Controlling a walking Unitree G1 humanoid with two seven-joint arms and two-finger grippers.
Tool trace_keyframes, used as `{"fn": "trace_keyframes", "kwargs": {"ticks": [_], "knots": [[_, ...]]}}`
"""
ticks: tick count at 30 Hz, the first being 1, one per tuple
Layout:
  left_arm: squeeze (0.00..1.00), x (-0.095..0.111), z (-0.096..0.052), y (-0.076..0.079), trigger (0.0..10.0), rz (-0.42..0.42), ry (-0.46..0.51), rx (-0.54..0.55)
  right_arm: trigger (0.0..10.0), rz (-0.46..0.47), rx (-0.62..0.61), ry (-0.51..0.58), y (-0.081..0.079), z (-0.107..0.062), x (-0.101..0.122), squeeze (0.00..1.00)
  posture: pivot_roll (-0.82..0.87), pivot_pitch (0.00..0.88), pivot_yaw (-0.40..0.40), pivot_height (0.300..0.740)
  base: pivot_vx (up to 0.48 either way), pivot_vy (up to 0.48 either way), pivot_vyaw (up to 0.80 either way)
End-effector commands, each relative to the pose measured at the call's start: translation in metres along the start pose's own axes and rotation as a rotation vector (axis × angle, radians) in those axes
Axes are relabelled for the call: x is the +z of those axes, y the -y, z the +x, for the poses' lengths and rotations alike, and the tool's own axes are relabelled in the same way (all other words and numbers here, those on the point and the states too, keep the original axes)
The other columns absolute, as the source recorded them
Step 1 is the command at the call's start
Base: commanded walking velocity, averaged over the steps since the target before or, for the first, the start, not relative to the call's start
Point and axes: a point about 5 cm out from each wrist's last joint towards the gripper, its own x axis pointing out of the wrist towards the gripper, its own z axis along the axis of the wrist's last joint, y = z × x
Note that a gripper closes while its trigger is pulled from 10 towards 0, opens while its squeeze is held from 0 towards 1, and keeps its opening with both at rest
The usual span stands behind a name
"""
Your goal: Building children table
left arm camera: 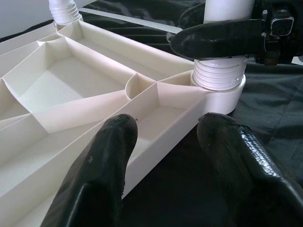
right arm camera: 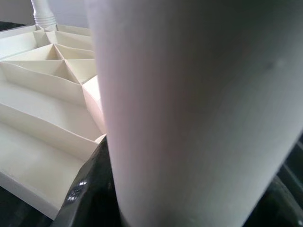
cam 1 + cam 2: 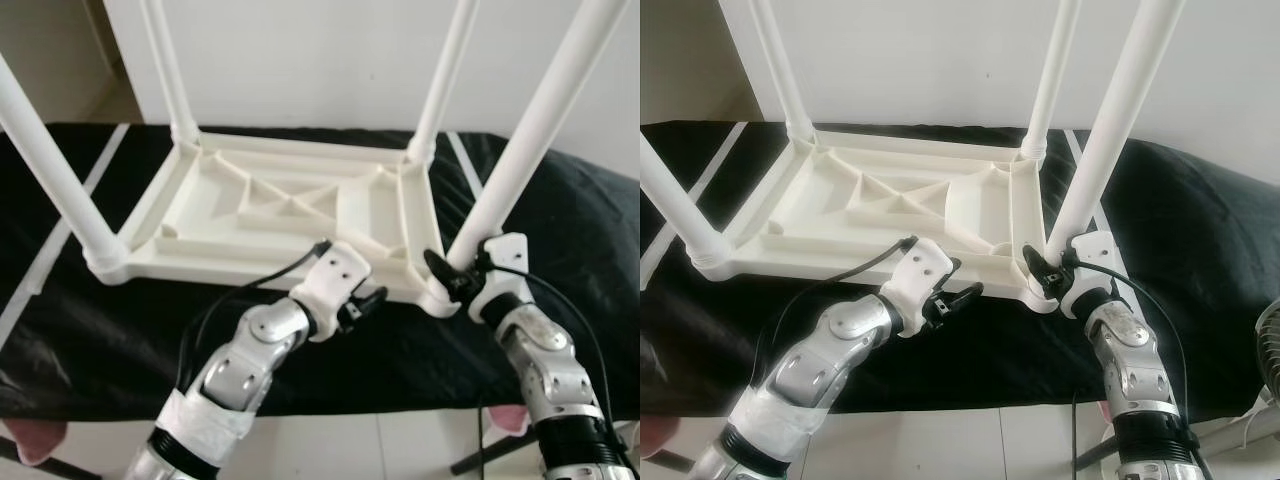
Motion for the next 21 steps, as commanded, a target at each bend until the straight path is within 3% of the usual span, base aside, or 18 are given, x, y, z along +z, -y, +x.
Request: {"fn": "trace_keyframes", "kwargs": {"ticks": [1,2,3,4,8,11,18,20,21], "knots": [[0.00,-0.005,-0.001,0.004,10.0,-0.008,-0.026,-0.043,0.0,0.024,-0.013,-0.012,0.001,-0.003,-0.004,0.00,-0.13,0.086,-0.014,0.740,0.000,0.000,0.00],[0.00,-0.004,-0.002,0.005,10.0,-0.012,-0.013,-0.048,4.7,0.023,-0.036,-0.020,0.001,-0.002,-0.005,0.00,-0.12,0.088,-0.017,0.740,0.000,0.000,0.00],[0.00,-0.004,-0.002,0.005,10.0,-0.012,-0.013,-0.048,4.7,0.023,-0.036,-0.020,0.001,-0.002,-0.005,0.00,-0.12,0.088,-0.017,0.740,0.000,0.000,0.00],[0.00,-0.003,-0.002,0.005,10.0,-0.024,-0.003,-0.046,10.0,0.025,-0.075,-0.029,0.000,-0.002,-0.006,0.00,-0.12,0.089,-0.022,0.740,0.000,0.000,0.00],[0.00,-0.002,-0.003,0.004,10.0,-0.048,0.006,-0.038,10.0,0.056,-0.145,-0.033,-0.002,0.000,-0.006,0.00,-0.12,0.090,-0.025,0.740,0.000,0.000,0.00],[0.00,-0.002,-0.004,0.004,10.0,-0.062,0.006,-0.027,10.0,0.127,-0.264,-0.037,-0.012,0.002,-0.002,0.00,-0.11,0.091,-0.030,0.740,0.000,0.000,0.00],[0.00,0.000,-0.006,0.004,10.0,-0.034,0.022,-0.028,10.0,0.132,-0.401,-0.026,-0.019,0.001,0.002,0.00,-0.10,0.091,-0.035,0.740,0.000,0.000,0.00],[0.00,0.004,-0.008,0.001,10.0,-0.089,0.054,-0.008,10.0,0.152,-0.599,-0.053,-0.031,-0.003,-0.005,0.00,-0.09,0.086,-0.042,0.740,0.000,0.000,0.00],[0.00,0.004,-0.008,0.001,10.0,-0.089,0.054,-0.008,10.0,0.152,-0.599,-0.053,-0.031,-0.003,-0.005,0.00,-0.09,0.086,-0.042,0.740,0.000,0.000,0.00]]}}
